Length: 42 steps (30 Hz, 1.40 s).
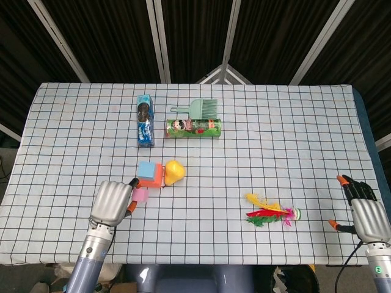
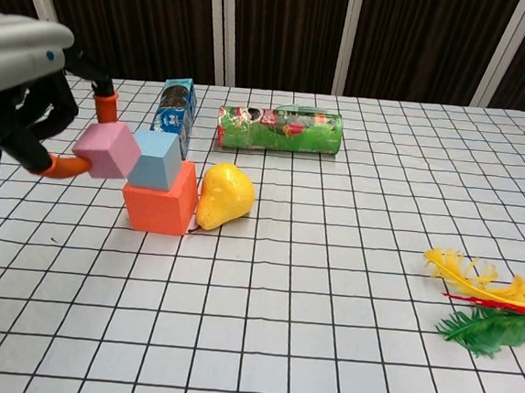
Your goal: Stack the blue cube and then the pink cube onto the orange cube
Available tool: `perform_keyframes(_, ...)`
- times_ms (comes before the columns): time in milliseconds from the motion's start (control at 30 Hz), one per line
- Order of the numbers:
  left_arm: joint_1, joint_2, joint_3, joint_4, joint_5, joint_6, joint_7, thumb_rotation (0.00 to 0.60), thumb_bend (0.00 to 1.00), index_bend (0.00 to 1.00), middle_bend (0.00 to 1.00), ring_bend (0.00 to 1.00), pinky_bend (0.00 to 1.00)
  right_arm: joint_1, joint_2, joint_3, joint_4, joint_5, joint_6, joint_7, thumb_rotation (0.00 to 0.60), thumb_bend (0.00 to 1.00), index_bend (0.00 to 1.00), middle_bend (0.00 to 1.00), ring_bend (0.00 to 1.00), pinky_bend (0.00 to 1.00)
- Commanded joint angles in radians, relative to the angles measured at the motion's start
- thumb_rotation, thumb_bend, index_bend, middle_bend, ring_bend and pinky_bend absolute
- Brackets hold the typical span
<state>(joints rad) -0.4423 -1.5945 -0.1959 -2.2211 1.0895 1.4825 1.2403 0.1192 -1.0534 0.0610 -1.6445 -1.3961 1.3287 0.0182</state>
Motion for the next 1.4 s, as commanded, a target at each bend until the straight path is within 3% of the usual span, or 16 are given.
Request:
perform_keyframes(33,-0.099,-0.012,-0.146,-0.093,-0.175,0.082,0.180,0.600,0.36,0.47,0.81,0.77,0.91,0.001,-0.001,0.000,0.000,0.002,-0.002,-0.002,0.600,0.17,0.04,0.08,0.11,0.08)
perform_keyframes(300,-0.245,-0.121,-0.309,-0.020,-0.401,0.235,0.317,0.600,0.36,0.47,0.81,0.76,0.91,0.003,0.000,-0.001,-0.001,0.005,-0.008,-0.002,0.600,0.17,0.04,0.08,0.11,0.08)
perform_keyframes(533,-0.319,-0.135,-0.367,0.091,-0.518,0.247,0.296,0.600,0.36,0.47,0.81,0.76,0.90,0.003,0.002,0.001,0.003,0.010,-0.011,0.005,0.600,0.17,0.04,0.08,0.11,0.08)
perform_keyframes(767,-0.357,-0.121,-0.366,0.165,-0.592,0.196,0.231,0.600,0.36,0.46,0.80,0.76,0.90,0.007,0.001,0.002,0.004,0.016,-0.018,0.003,0.600,0.17,0.04,0.08,0.11,0.08)
perform_keyframes(1400,-0.462,-0.084,-0.315,0.227,-0.688,0.201,0.202,0.600,0.37,0.45,0.79,0.74,0.88,0.010,0.002,0.001,0.003,0.023,-0.027,0.001,0.600,0.17,0.04,0.08,0.11,0.08)
